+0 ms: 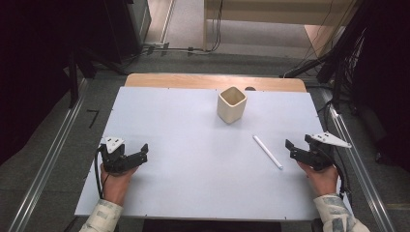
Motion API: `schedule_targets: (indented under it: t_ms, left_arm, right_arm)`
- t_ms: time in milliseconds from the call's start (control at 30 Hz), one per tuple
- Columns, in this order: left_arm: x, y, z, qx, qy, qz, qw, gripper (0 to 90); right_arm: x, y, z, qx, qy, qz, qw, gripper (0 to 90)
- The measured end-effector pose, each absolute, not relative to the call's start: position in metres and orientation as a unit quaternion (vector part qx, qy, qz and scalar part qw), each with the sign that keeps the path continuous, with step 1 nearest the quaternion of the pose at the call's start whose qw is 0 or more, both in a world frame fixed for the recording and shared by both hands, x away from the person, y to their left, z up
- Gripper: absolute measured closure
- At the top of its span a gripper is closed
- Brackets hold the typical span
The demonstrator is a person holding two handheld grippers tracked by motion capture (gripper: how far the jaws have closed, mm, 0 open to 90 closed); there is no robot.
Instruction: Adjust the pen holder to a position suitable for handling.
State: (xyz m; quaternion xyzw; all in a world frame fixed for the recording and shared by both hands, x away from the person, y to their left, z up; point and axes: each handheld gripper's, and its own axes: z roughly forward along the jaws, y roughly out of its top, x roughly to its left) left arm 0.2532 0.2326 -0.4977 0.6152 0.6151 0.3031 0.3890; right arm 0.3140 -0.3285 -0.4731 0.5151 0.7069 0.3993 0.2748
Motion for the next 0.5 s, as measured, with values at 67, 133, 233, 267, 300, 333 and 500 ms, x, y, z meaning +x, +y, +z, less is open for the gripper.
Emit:
schedule_targets:
  t_ms: [67,133,233,267,300,333,500]
  left_arm:
    - [0.254,0.232,-0.498,0.616,0.614,0.299,0.393,7.2]
    - [0.256,0.230,-0.498,0.618,0.611,0.300,0.393,7.2]
    - [0.259,0.228,-0.497,0.615,0.611,0.302,0.397,7.2]
    - [0.260,0.227,-0.496,0.613,0.613,0.302,0.397,7.2]
    - [0.261,0.227,-0.496,0.611,0.614,0.302,0.398,7.2]
    - [0.263,0.226,-0.496,0.611,0.614,0.302,0.398,7.2]
    - [0.270,0.218,-0.497,0.613,0.614,0.299,0.397,7.3]
  right_arm:
    - [0.314,-0.329,-0.473,0.514,0.707,0.400,0.275,19.2]
    - [0.314,-0.330,-0.473,0.512,0.707,0.402,0.275,19.2]
    - [0.314,-0.330,-0.472,0.513,0.707,0.404,0.273,19.2]
    - [0.314,-0.329,-0.473,0.513,0.707,0.404,0.272,19.2]
    - [0.314,-0.329,-0.473,0.513,0.707,0.404,0.272,19.2]
    - [0.314,-0.329,-0.473,0.514,0.707,0.403,0.272,19.2]
    - [0.317,-0.327,-0.475,0.515,0.708,0.401,0.268,19.2]
